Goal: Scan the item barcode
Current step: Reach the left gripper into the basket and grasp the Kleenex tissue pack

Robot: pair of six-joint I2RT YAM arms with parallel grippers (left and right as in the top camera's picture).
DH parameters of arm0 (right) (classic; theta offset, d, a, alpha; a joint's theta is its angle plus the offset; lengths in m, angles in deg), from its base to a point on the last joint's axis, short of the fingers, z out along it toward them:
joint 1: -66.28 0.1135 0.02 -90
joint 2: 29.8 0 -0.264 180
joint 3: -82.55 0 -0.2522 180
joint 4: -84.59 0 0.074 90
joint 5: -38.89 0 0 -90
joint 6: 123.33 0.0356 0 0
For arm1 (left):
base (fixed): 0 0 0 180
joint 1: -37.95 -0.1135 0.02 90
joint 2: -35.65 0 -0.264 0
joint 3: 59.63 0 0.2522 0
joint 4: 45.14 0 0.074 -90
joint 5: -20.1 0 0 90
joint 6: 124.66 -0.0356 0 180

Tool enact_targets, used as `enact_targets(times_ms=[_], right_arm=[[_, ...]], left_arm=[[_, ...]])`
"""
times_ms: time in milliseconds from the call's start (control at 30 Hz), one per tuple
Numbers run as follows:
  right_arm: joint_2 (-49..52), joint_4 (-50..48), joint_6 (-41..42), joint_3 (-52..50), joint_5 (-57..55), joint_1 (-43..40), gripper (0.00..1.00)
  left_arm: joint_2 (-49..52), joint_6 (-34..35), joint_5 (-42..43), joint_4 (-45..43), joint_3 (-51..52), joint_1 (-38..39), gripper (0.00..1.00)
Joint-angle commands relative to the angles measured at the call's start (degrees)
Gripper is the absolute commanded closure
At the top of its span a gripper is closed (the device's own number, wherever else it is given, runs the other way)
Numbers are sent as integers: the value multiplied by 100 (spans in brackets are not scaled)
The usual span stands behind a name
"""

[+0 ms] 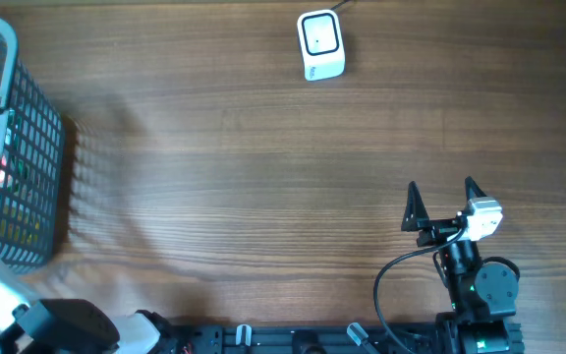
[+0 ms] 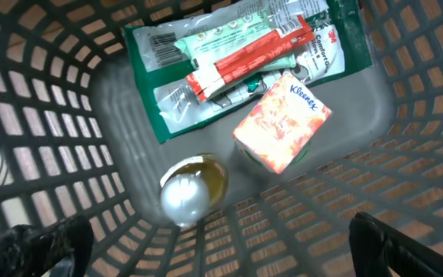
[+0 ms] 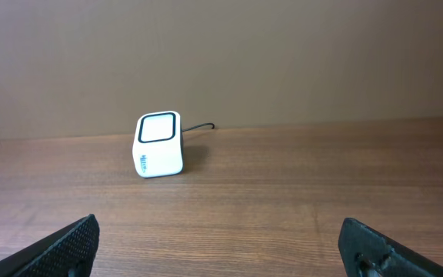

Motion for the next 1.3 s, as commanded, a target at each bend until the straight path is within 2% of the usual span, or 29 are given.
enact_targets(times_ms=[0,200,433,700,800,967,1267], right_arm=[[-2,-22,35,-7,-15,-24,0],[-2,-22,33,-7,-15,-24,0],[-2,-22,33,-7,-15,-24,0],[-2,-22,35,-7,-15,-24,0],[-2,-22,35,-7,-15,-24,0],[-2,-22,35,-7,-15,-24,1],[-2,-22,35,-7,-15,-24,0]], left_arm=[[387,-286,125,20,66,-17,0],[649,-293,146,0,138,-20,0],[675,-295,208,-564,815,-94,0],[686,-295,1508,-997,1027,-752,0],[734,-317,1576,-1209,1126,-796,0],[870,-946,2409,-1786,1126,-793,0],[1198,-1049,2632,-2352,1126,-595,0]])
